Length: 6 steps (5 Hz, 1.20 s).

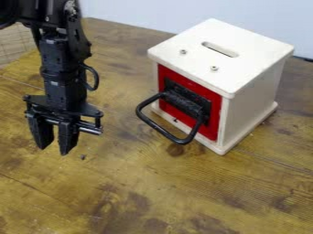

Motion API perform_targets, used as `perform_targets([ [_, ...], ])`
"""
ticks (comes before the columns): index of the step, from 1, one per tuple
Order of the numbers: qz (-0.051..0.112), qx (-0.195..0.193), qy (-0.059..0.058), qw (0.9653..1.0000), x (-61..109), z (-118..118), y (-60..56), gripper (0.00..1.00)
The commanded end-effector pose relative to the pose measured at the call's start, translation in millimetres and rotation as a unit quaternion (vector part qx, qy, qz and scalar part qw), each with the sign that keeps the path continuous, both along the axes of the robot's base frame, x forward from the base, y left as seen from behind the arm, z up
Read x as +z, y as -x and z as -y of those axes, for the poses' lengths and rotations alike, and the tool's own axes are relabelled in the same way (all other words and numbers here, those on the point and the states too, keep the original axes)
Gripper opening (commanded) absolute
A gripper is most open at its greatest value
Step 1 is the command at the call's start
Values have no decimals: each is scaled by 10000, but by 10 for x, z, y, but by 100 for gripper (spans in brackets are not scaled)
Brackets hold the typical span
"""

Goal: Close the drawer

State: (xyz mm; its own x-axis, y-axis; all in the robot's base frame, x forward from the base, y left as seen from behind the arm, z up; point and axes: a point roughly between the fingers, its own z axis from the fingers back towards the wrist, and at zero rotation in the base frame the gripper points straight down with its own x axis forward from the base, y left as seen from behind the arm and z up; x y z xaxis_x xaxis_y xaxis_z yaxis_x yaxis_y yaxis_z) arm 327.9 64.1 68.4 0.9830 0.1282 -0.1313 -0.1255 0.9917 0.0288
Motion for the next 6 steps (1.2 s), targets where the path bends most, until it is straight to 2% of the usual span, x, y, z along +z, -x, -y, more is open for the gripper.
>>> perform_targets([
  [1, 379, -148, 133, 9991, 371, -7, -117, 100],
  [3, 506, -150, 450, 9976, 678, -39, -178, 100],
  [4, 537, -440, 632, 9956, 777, 29, -157, 100],
  [5, 549, -792, 758, 9925, 831, 84, -124, 100],
  [6, 541, -686, 946, 9917, 914, 186, -150, 100],
])
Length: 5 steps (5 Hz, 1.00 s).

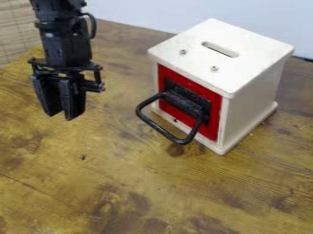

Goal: Close the drawer

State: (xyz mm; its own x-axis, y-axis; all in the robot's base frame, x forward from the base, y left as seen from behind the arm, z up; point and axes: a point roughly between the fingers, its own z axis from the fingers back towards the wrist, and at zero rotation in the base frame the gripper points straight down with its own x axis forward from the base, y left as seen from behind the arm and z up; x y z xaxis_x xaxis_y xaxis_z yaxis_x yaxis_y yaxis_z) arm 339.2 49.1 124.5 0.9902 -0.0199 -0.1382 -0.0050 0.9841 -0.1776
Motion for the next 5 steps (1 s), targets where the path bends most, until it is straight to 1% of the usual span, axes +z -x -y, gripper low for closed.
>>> perform_targets([
  [1, 474, 66, 126, 9988, 424, 137, -62, 100],
  [2, 443, 17, 376, 9983, 443, 164, -91, 100],
  [3, 352, -67, 585, 9976, 482, 176, -136, 100],
  [4, 329, -489, 752, 9954, 429, 238, -99, 100],
  [5, 193, -1021, 859, 9909, 380, 314, -27, 100],
])
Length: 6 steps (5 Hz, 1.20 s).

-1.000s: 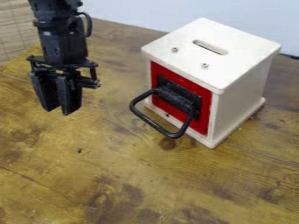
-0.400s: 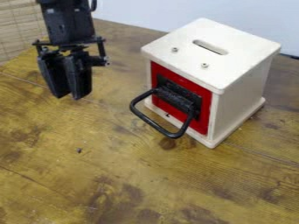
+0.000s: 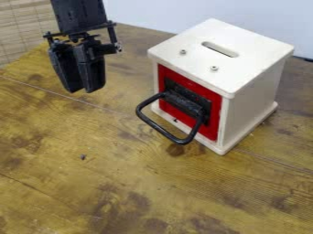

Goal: Close the drawer

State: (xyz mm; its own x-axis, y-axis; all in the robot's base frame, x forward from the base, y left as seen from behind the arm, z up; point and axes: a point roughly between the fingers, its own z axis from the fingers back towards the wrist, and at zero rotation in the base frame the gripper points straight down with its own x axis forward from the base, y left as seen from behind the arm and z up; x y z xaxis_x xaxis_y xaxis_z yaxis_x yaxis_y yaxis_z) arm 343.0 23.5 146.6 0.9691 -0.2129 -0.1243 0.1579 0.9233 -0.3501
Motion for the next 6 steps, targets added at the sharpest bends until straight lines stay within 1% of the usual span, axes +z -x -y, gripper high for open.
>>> perform_targets([
  [1, 224, -410, 26, 9989, 196, 46, 84, 0],
  [2, 211, -599, 102, 9979, 238, 34, 171, 0],
  [3, 285, -663, 197, 9972, 284, 12, 241, 0],
  [4, 350, -463, 366, 9976, 284, 75, 285, 0],
  [5, 392, -170, 490, 9979, 300, 116, 320, 100],
  [6, 539, 398, 764, 9948, 266, 89, 259, 100],
])
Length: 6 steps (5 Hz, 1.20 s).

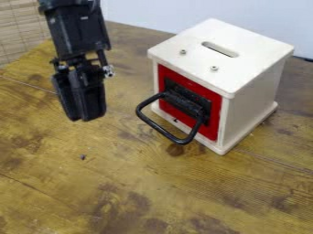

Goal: Close the drawer

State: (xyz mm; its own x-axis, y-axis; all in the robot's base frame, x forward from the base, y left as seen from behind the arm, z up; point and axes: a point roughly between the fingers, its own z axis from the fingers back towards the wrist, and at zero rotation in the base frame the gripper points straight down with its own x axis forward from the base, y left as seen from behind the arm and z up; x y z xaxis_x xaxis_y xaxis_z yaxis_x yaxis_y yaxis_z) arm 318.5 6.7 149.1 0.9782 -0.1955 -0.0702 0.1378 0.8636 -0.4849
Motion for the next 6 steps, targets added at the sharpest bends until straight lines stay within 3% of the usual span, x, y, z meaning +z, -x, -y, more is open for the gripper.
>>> perform_targets([
  [1, 533, 646, 84, 9965, 185, -86, -45, 100],
  [2, 531, 775, 353, 9950, 394, -115, -85, 100],
  [3, 422, 421, 343, 9976, 355, -60, -98, 100],
  [4, 316, 65, 333, 9989, 319, 0, -103, 0],
  [6, 191, 97, 276, 9994, 200, 106, 85, 0],
])
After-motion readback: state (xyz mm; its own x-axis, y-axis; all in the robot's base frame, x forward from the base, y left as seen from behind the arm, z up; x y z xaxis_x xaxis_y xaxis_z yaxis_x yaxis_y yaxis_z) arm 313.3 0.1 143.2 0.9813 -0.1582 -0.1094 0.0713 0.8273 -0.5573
